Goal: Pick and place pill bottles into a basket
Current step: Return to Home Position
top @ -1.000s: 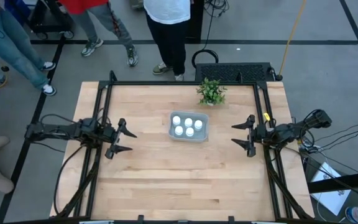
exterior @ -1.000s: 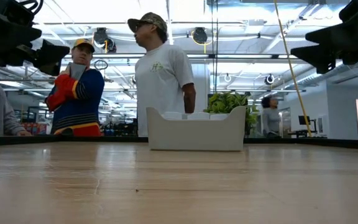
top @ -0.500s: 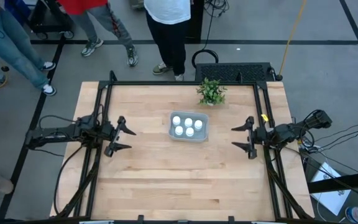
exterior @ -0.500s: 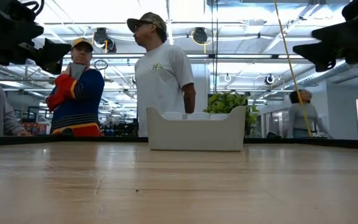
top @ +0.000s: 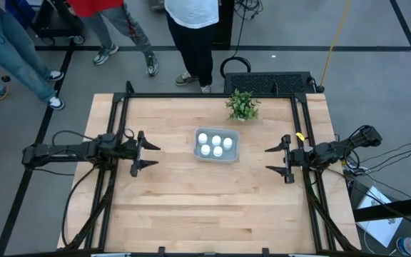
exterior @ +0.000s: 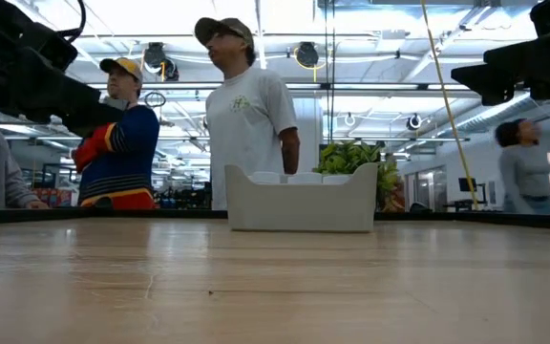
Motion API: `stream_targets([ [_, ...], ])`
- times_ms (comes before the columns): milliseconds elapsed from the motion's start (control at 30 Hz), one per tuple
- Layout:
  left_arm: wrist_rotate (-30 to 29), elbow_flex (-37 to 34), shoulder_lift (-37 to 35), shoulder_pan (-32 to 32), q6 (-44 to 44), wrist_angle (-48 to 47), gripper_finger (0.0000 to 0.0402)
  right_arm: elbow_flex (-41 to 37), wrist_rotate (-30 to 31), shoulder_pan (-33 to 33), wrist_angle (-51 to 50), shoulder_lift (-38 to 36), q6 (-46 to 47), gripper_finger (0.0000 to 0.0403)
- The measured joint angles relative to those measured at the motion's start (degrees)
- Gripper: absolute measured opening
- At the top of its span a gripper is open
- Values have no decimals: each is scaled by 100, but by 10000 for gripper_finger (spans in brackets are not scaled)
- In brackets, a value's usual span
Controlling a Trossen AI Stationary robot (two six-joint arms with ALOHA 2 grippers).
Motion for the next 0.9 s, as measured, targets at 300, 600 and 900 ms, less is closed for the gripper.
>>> stream_targets([
  [300, -85, -2, 145, 0, 36, 0, 280, -1, 5, 0, 192, 47, -186, 283],
  [600, -85, -2, 143, 0, 35, 2, 285, -1, 7, 0, 421, 47, -185, 283],
  [900, -85, -3, 143, 0, 38, 8, 284, -1, 5, 0, 463, 47, -185, 283],
])
